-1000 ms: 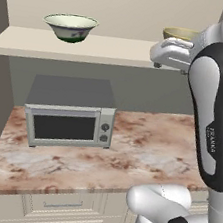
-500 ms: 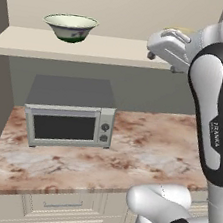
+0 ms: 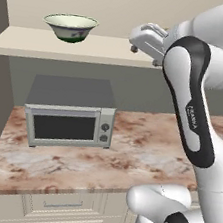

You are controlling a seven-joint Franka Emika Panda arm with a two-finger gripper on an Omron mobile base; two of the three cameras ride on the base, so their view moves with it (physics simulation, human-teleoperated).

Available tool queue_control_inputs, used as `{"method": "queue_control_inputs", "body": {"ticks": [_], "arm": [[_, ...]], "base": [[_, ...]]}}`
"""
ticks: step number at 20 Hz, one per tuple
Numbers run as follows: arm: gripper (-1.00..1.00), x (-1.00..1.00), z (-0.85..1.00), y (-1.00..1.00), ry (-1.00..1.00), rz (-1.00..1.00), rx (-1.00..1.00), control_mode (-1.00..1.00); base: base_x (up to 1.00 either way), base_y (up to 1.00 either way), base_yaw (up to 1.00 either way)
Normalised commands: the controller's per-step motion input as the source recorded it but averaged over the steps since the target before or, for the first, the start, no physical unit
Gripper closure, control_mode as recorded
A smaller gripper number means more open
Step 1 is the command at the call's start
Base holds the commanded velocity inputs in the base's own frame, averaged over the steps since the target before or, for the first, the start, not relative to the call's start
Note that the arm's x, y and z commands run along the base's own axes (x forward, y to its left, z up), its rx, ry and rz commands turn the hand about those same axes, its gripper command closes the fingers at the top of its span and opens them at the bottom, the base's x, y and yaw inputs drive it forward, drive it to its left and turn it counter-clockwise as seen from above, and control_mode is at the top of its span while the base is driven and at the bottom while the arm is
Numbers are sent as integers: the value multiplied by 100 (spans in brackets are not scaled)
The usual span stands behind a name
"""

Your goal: Move the bowls from the cabinet to the plates on the dining table.

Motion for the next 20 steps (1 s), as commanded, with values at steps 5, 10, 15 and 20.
{"method": "queue_control_inputs", "body": {"ticks": [5, 10, 15, 20], "arm": [[-100, 40, 3, 29, 0, 0, 6, -100], [-100, 29, 1, 30, 0, 0, 5, -100], [-100, 13, 12, 15, 0, 0, 8, -100], [-100, 16, 11, 0, 0, 0, 10, -100]], "base": [[0, 0, 0], [0, 0, 0], [0, 0, 0], [0, 0, 0]]}}
